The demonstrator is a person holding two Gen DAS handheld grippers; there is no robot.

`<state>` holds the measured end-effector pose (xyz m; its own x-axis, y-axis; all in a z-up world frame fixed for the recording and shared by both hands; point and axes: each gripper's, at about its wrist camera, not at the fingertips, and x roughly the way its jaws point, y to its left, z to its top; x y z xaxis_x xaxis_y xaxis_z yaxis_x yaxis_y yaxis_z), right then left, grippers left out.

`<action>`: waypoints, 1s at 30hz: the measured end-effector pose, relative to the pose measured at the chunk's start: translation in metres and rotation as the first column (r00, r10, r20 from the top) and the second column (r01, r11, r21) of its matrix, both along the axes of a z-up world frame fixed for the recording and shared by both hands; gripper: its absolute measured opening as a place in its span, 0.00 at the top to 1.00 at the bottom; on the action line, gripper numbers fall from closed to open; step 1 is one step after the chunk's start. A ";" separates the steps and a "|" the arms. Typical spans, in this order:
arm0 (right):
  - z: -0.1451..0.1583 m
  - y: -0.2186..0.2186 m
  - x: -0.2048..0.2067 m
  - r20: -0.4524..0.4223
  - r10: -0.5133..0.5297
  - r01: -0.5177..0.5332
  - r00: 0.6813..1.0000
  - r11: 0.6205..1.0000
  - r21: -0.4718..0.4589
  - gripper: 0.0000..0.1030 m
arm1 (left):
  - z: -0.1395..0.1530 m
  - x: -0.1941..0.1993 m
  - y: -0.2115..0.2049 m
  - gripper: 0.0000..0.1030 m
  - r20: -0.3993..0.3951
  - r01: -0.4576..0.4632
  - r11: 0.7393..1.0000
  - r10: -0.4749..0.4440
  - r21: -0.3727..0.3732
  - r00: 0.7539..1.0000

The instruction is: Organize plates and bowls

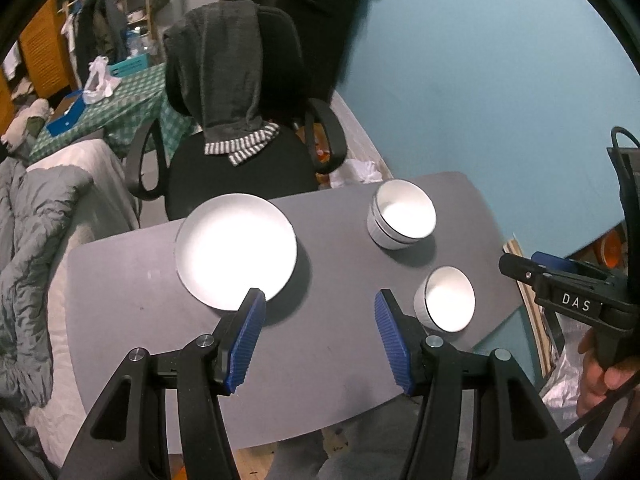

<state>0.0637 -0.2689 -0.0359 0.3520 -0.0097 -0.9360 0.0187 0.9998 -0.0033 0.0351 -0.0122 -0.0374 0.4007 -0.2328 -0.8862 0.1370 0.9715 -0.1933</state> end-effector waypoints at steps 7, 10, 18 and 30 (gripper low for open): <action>-0.002 -0.016 -0.014 -0.004 -0.051 0.051 0.999 0.999 -0.002 0.40 | 0.001 0.000 -0.020 0.44 -0.009 0.066 0.998 -0.066 -0.001 0.998; -0.004 -0.026 -0.018 -0.011 -0.069 0.069 0.998 0.998 -0.002 0.40 | -0.001 0.002 -0.031 0.44 -0.010 0.083 0.996 -0.084 -0.005 0.996; -0.013 -0.062 -0.026 -0.018 -0.119 0.119 0.993 0.993 0.012 0.40 | -0.013 0.010 -0.072 0.44 -0.041 0.146 0.989 -0.146 0.001 0.988; -0.039 -0.103 -0.018 -0.060 -0.128 0.130 0.990 0.991 0.028 0.40 | -0.040 0.026 -0.127 0.44 -0.098 0.185 0.983 -0.184 -0.004 0.978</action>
<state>0.0459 -0.3715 -0.0753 0.2953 -0.0212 -0.9552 0.1480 0.9887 0.0238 0.0614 -0.1391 -0.0779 0.2632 -0.2900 -0.9201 0.2946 0.9324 -0.2096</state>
